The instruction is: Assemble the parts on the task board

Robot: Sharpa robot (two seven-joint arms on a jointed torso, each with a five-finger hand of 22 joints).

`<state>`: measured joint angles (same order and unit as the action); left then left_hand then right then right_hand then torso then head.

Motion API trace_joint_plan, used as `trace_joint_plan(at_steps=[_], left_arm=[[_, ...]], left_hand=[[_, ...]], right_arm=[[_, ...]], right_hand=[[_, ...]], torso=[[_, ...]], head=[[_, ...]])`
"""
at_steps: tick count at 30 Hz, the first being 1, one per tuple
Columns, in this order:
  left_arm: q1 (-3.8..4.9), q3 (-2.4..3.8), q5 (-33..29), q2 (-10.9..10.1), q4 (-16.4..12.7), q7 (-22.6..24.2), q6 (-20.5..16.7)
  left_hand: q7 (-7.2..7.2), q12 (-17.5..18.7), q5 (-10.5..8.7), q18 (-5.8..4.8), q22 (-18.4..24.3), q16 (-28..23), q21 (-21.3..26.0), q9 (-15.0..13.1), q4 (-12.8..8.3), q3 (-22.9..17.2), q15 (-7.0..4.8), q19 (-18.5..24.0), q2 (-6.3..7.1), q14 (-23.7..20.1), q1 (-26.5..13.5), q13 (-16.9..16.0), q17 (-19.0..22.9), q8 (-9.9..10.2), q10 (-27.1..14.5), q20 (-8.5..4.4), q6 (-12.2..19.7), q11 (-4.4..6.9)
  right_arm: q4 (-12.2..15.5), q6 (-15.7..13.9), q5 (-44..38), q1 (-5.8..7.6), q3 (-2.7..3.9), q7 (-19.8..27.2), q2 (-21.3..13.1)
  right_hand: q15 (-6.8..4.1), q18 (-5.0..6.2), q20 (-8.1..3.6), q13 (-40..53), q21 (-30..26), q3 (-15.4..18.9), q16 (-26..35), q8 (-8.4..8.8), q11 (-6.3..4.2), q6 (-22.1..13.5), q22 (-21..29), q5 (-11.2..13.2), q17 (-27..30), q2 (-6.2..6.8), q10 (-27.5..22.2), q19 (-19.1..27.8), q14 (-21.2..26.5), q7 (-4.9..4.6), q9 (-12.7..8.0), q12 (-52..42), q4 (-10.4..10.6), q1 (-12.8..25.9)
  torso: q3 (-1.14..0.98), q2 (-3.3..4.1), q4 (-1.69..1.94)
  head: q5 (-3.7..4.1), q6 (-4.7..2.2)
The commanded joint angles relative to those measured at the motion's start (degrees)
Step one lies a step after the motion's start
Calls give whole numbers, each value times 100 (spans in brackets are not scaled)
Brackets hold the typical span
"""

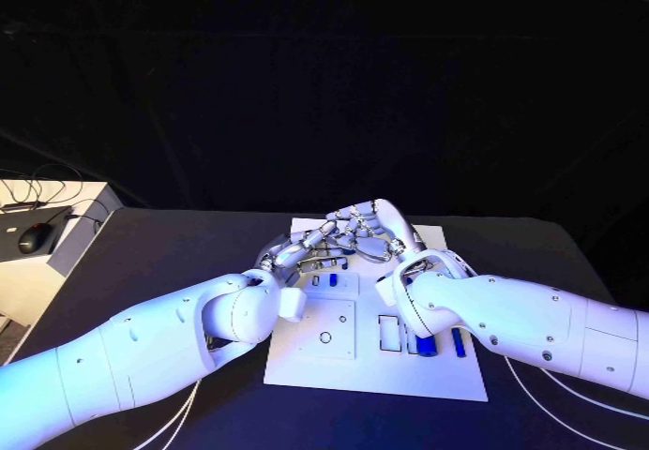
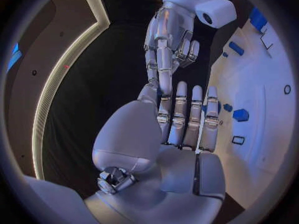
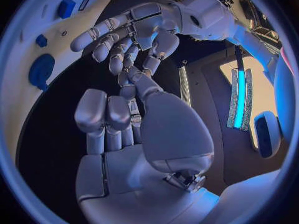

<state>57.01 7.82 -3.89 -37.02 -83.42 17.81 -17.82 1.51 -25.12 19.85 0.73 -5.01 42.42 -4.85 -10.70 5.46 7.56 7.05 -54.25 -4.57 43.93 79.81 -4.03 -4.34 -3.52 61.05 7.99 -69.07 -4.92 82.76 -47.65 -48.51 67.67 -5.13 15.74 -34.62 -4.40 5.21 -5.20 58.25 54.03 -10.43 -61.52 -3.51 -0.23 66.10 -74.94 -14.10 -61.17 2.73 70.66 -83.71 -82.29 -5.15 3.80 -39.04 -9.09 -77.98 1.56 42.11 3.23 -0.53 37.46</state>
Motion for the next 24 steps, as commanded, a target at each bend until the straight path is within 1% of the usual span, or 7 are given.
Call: trace_joint_plan(at_steps=[1,6,7,8,16,19,24], left_arm=[[5,15,-30,-4,-22,101,186],[5,15,-33,-7,-26,89,219],[5,15,-35,-8,-27,84,232],[5,15,-35,-9,-28,81,239],[5,16,-38,-17,-29,44,268],[5,16,-38,-22,-28,34,279],[4,16,-38,-27,-24,26,291]], left_hand=[[8,35,31,-73,-10,15,-19,-243,-1,-47,-18,6,63,16,-66,-9,-8,-12,40,-43,46,-19],[14,37,73,-73,-9,11,-16,-271,16,-31,-14,10,138,11,-116,-9,-7,-11,26,-39,55,-31],[23,35,68,-73,-9,-1,-15,-308,71,-368,-11,7,311,18,-220,-13,-6,-14,22,-48,69,-39],[22,38,78,-73,-8,-7,-11,-319,80,-502,-14,10,366,14,-260,-11,-6,-8,12,-36,81,-35],[37,36,81,-73,-5,-5,-8,-307,83,-653,-6,13,518,4,-425,-12,-9,-8,-21,-37,107,-53],[43,6,85,-68,-1,5,-5,-296,25,-989,-1,10,646,-6,-551,-11,-11,-9,-46,-32,108,-57],[46,23,93,-73,0,7,-4,-300,-23,-1266,-5,11,695,-6,-585,-6,-10,-9,-42,-36,112,-58]], right_arm=[[-34,67,10,-10,-4,-37,-17],[-47,74,10,-10,-4,-50,-17],[-51,74,9,-10,-4,-52,-17],[-52,74,9,-10,-4,-53,-17],[-52,67,15,-10,-4,-45,-18],[-47,54,27,-10,-5,-31,-19],[-37,52,50,-11,-5,-18,-27]], right_hand=[[30,-36,38,5,30,-13,-35,-16,-16,62,-679,-20,-6,-67,-33,-13,-6,-107,5,-20,-18,-20],[30,-36,38,5,30,-13,-35,-16,-16,62,-679,-20,-6,-67,-33,-13,-6,-107,5,-20,-18,-20],[32,-35,40,0,40,-13,-36,-18,-15,58,-680,-20,-7,-77,-36,-10,-4,-108,6,-23,-24,-24],[32,-35,40,0,40,-13,-36,-18,-15,58,-680,-20,-7,-77,-36,-10,-4,-108,6,-23,-24,-24],[32,-35,40,0,40,-13,-36,-18,-15,58,-680,-20,-7,-77,-36,-10,-4,-108,6,-23,-24,-24],[32,-35,41,-4,46,-11,-42,-17,-15,54,-681,-21,-12,-82,-35,-10,-7,-109,6,-27,-27,-23],[33,-34,41,-6,42,-11,-42,-15,-13,48,-680,-21,-12,-87,-34,-8,-7,-112,5,-28,-22,-14]], torso=[[4,2,2],[4,1,2],[4,0,2],[4,1,1],[2,2,2],[-2,2,2],[1,0,2]], head=[[2,1],[-4,-1],[-6,2],[-6,4],[3,12],[3,15],[-2,16]])
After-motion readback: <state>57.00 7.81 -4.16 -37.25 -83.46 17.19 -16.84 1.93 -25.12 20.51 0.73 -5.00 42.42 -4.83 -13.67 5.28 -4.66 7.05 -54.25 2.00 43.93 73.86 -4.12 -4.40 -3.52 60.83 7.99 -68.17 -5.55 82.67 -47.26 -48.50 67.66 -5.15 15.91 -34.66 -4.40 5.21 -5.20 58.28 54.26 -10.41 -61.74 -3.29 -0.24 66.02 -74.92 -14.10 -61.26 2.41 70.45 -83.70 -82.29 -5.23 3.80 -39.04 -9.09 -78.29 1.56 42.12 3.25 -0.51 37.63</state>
